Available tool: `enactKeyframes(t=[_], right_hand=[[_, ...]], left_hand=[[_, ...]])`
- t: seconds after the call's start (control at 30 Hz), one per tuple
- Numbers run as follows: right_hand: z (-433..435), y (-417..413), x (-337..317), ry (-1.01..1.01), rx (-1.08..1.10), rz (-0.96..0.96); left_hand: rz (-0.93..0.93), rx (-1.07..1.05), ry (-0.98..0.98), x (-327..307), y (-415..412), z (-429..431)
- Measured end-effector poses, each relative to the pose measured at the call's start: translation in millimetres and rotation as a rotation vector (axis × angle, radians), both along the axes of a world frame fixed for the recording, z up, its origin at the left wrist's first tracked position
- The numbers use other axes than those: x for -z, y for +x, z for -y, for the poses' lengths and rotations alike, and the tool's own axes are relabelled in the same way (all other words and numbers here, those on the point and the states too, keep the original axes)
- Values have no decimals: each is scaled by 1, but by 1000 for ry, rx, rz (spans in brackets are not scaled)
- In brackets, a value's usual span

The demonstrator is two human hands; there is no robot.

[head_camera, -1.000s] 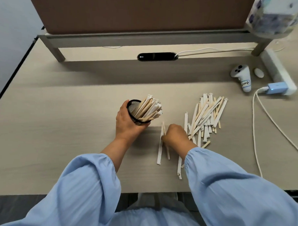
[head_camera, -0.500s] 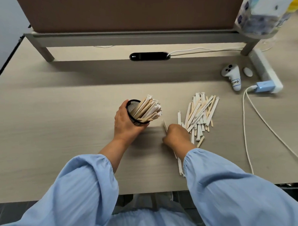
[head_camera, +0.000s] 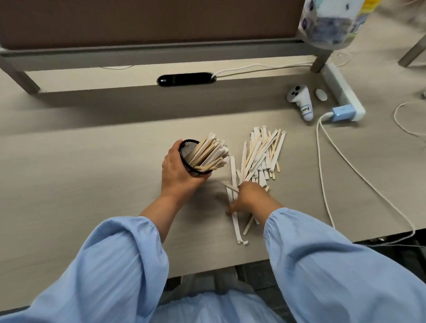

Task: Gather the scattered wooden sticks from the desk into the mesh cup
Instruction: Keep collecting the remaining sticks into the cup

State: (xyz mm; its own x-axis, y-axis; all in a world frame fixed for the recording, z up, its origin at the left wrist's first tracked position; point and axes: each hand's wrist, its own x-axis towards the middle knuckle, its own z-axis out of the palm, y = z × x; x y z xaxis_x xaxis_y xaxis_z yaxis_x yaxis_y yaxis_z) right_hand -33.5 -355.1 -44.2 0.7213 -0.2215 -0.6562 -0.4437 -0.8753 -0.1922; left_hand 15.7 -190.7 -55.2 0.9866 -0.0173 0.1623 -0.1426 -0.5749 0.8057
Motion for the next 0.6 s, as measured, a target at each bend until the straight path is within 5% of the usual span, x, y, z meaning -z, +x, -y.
enactKeyframes(t=[0.6], right_hand=[[-4,21,-9,-28,82,271]], left_hand=[[-33,-39,3,-2,-1,-5]])
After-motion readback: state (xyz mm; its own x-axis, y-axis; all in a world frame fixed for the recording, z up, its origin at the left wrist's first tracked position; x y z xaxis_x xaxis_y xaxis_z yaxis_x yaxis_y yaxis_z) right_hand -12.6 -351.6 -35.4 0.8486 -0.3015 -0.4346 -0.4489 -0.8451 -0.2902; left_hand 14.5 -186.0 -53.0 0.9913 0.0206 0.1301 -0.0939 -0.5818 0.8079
